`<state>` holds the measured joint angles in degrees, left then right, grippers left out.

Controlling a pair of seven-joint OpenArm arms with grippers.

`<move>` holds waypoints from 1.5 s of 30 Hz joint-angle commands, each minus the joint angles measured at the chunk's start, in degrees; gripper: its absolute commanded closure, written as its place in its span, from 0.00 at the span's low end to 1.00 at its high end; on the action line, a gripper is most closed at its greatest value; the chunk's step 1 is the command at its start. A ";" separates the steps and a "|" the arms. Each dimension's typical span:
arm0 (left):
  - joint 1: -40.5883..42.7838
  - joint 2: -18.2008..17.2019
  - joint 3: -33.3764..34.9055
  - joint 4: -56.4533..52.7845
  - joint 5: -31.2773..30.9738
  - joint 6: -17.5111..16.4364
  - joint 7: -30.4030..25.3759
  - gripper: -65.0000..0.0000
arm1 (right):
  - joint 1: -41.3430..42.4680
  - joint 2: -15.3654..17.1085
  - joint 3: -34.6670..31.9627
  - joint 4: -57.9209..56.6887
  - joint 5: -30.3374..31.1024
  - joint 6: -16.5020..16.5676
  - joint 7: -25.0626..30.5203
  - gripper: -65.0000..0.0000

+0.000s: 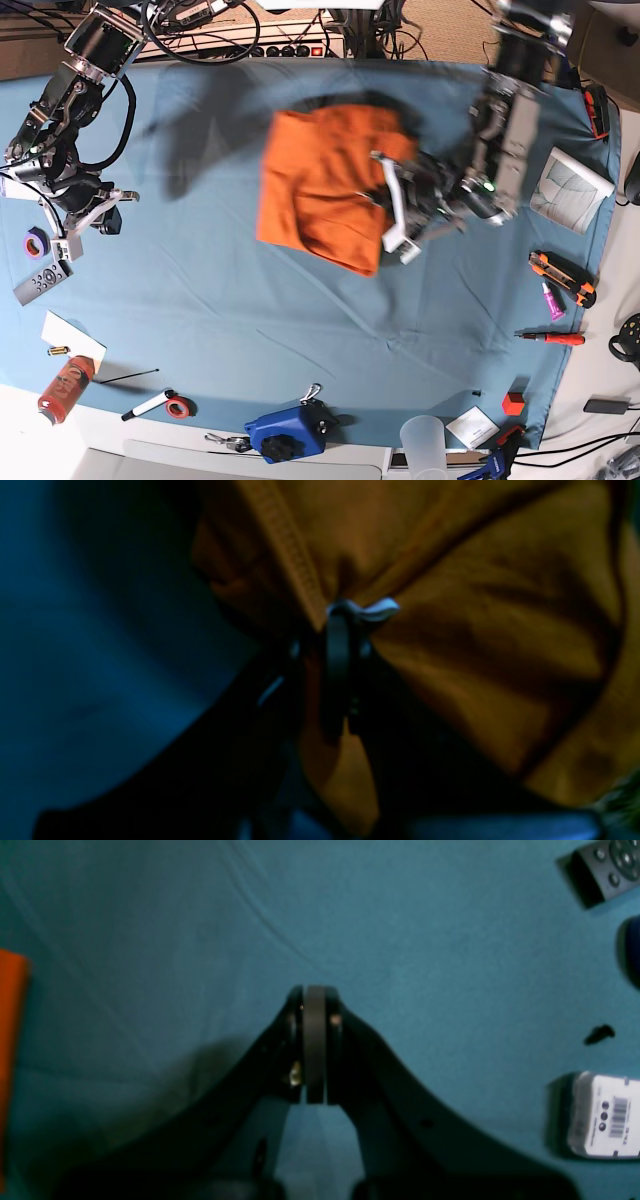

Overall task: Layout the t-shirt on the table in an organized manner, then fold the t-shirt properly
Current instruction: 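Push the folded shirt toward the table center with the left gripper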

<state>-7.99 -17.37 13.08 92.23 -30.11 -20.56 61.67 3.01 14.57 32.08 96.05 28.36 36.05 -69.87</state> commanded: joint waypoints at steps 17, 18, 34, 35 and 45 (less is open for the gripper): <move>-33.31 2.78 36.94 -11.23 17.16 -2.67 -9.68 1.00 | 0.24 0.96 0.13 0.85 0.28 0.11 -0.11 1.00; -34.12 4.20 37.51 -13.38 17.55 -3.04 -9.68 1.00 | 0.09 0.96 0.13 0.85 0.31 0.11 -0.13 1.00; -37.00 9.75 37.75 -21.53 23.08 9.46 -11.67 0.55 | -0.15 0.35 0.13 0.85 0.31 0.11 -0.17 1.00; -37.00 9.73 37.75 -21.29 23.10 12.90 -10.34 0.57 | -0.15 0.35 0.13 0.85 0.35 0.11 -0.15 1.00; -37.55 8.50 37.70 -18.43 44.11 29.00 10.82 1.00 | -0.15 0.35 0.13 0.85 5.75 0.15 -0.22 1.00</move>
<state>-43.62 -8.93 51.31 73.06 12.62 7.99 72.23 1.98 14.06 32.08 96.05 33.06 36.05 -71.13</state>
